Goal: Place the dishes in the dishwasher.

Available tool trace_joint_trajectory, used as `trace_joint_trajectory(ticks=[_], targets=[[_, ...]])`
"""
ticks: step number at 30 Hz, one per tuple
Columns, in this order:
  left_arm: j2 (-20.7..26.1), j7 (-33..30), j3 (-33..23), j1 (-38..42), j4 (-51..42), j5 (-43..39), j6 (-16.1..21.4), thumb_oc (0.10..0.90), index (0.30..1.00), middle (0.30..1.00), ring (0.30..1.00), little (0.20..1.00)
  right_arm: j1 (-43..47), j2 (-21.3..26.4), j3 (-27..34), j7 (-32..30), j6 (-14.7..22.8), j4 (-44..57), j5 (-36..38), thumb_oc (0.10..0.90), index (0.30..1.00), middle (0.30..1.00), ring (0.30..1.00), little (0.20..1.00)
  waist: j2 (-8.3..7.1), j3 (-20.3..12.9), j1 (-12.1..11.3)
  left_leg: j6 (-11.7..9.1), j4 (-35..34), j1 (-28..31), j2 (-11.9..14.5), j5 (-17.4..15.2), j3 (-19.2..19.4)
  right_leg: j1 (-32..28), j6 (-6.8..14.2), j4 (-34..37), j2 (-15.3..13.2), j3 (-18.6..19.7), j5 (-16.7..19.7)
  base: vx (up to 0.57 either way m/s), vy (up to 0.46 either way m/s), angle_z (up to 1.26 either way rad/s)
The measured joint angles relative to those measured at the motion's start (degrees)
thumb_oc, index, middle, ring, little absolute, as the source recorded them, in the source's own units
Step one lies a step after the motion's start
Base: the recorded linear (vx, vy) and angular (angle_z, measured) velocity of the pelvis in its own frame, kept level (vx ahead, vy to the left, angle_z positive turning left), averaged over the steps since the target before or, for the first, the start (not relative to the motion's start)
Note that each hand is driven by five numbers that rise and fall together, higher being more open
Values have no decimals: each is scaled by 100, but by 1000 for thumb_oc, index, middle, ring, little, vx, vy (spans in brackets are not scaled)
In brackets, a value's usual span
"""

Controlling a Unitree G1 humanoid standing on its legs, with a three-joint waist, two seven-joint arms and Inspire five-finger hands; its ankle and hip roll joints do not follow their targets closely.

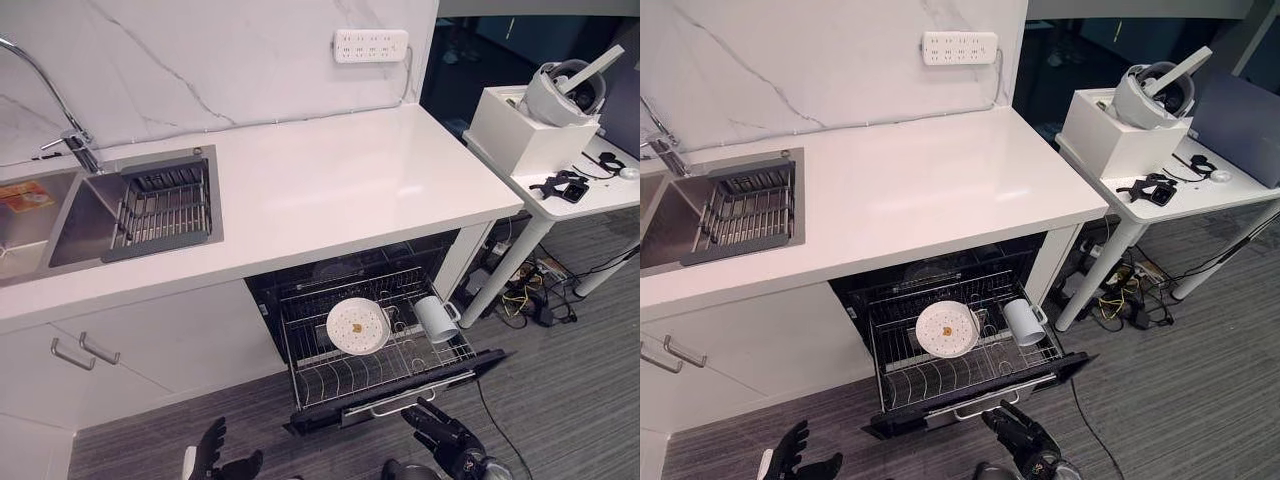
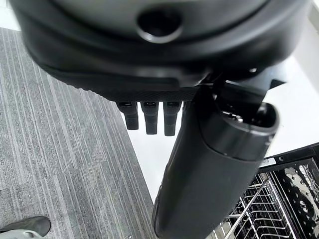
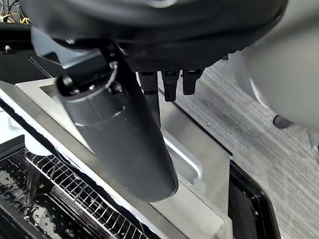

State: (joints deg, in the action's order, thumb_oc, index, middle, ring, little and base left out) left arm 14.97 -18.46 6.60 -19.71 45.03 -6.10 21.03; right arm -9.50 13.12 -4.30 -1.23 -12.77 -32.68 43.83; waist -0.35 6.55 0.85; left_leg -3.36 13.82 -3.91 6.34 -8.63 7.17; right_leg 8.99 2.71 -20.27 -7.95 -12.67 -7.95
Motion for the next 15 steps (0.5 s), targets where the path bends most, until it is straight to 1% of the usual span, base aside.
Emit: trace_joint_trajectory(ticks=[1, 3, 5, 8, 11, 13, 14, 15], targets=[[1, 0, 0, 16, 0, 0, -8, 800, 900, 900, 900, 900, 48, 30, -17, -6, 0, -48, -7, 800, 900, 900, 900, 900, 4, 5, -7, 4, 0, 0, -2, 2, -24, -20, 0, 10, -4, -26, 0, 30, -9, 15], [2, 22, 6, 128, 151, 6, -11, 800, 900, 900, 900, 900, 241, 125, -64, -1, 28, -309, -48, 800, 900, 900, 900, 900, 11, 13, -118, 15, 0, 12, -6, -2, -58, -57, -1, 31, -6, -60, -5, 50, -9, 11], [3, 26, 4, 162, 302, 10, -16, 800, 900, 900, 900, 900, 479, 147, -64, -32, 54, -645, -82, 800, 900, 900, 900, 900, 11, 18, -149, 19, -1, 20, -11, 2, -142, -147, 1, 46, -16, -157, -7, 68, -6, 18], [4, 37, 7, 149, 386, 33, -67, 800, 900, 900, 900, 900, 633, 342, -64, -42, 53, -837, -89, 800, 900, 900, 900, 900, 0, 37, -361, 27, -1, 34, -44, 10, -208, -211, 37, 81, -51, -223, -35, 50, 4, 13], [35, 40, 7, 161, 391, 77, -108, 800, 900, 900, 900, 900, 772, 490, -121, -75, -2, -843, -94, 800, 900, 900, 900, 900, -15, 133, -546, 35, 0, 73, -61, 11, -224, -264, 53, 98, -69, -237, -41, 48, 19, 6], [80, 54, 16, 224, 398, 85, -108, 800, 900, 900, 900, 900, 943, 547, -148, -82, -8, -880, -101, 800, 900, 900, 900, 900, -5, 249, -574, 50, 0, 70, -74, 22, -311, -346, 78, 123, -101, -335, -27, 62, 30, 19], [122, 60, 35, 243, 407, 87, -107, 800, 900, 900, 900, 900, 1119, 607, -181, -81, -7, -1043, -115, 800, 900, 900, 900, 900, -9, 275, -605, 57, 0, 62, -90, 26, -344, -356, 85, 137, -128, -363, -31, 96, 39, 22], [211, 104, 54, 290, 445, 89, -107, 800, 900, 900, 900, 900, 1413, 672, -177, -82, 29, -1279, -120, 800, 900, 900, 900, 900, 1, 324, -706, 65, 5, 55, -124, 31, -373, -361, 91, 133, -152, -386, -34, 89, 34, 17]])
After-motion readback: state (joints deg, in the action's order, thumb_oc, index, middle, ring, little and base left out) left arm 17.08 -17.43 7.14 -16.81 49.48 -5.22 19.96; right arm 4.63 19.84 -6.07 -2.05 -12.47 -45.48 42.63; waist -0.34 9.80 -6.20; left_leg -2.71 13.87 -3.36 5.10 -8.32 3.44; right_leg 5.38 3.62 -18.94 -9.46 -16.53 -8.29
